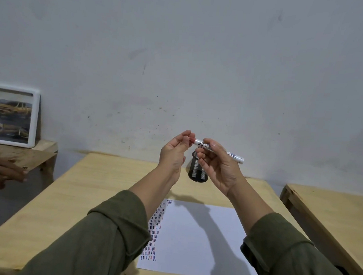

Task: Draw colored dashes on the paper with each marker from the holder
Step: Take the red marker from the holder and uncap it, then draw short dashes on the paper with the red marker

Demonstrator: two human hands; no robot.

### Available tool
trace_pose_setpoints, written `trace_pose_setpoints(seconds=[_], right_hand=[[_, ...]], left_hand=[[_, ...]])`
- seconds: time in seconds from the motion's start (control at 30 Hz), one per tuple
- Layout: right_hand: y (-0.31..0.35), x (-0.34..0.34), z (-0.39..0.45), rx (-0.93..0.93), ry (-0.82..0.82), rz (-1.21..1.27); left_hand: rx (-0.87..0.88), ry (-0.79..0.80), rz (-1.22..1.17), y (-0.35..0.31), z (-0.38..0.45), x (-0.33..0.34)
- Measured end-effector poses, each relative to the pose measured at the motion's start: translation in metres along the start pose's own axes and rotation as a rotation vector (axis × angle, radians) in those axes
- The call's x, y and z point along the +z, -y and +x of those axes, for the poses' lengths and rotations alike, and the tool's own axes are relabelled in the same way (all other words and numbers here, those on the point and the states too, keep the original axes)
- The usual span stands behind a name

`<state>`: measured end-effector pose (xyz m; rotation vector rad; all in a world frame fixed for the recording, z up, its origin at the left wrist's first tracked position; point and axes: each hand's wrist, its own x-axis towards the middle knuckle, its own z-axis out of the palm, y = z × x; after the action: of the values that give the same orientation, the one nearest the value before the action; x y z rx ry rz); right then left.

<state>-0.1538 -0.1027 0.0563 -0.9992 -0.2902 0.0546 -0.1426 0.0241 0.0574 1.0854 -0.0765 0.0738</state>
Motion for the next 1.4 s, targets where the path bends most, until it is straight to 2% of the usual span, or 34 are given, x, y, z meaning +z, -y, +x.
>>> trace_pose_setpoints(seconds=[0.23,0.33,0.47,0.57,0.77,0.87,1.17,1.4], right_hand=[[-0.010,-0.001,-0.001,-0.036,0.034,-0.113],[-0.015,-0.005,-0.002,-0.017,0.030,-0.115],[-0.027,-0.016,-0.003,0.053,-0.007,-0.119],[-0.044,-0.020,-0.006,0.126,-0.055,-0.143],[-0.079,-0.022,-0.014,0.216,-0.125,-0.238],[-0.091,-0.022,-0.017,0.249,-0.128,-0.231],[-0.108,-0.028,-0.026,0.268,-0.079,-0.246],[-0.114,-0.038,-0.031,0.288,-0.138,-0.295]], left_hand=[[-0.057,-0.132,0.036,0.003,0.004,-0.006],[-0.069,-0.294,0.073,0.002,0.010,-0.022],[-0.005,-0.431,0.371,0.010,0.010,-0.065],[-0.003,-0.409,0.621,0.026,-0.006,-0.093],[-0.039,-0.374,0.773,0.064,-0.034,-0.132],[-0.046,-0.371,0.927,0.074,-0.038,-0.143],[-0.036,-0.335,1.076,0.087,-0.045,-0.151],[-0.053,-0.284,1.112,0.092,-0.053,-0.157]])
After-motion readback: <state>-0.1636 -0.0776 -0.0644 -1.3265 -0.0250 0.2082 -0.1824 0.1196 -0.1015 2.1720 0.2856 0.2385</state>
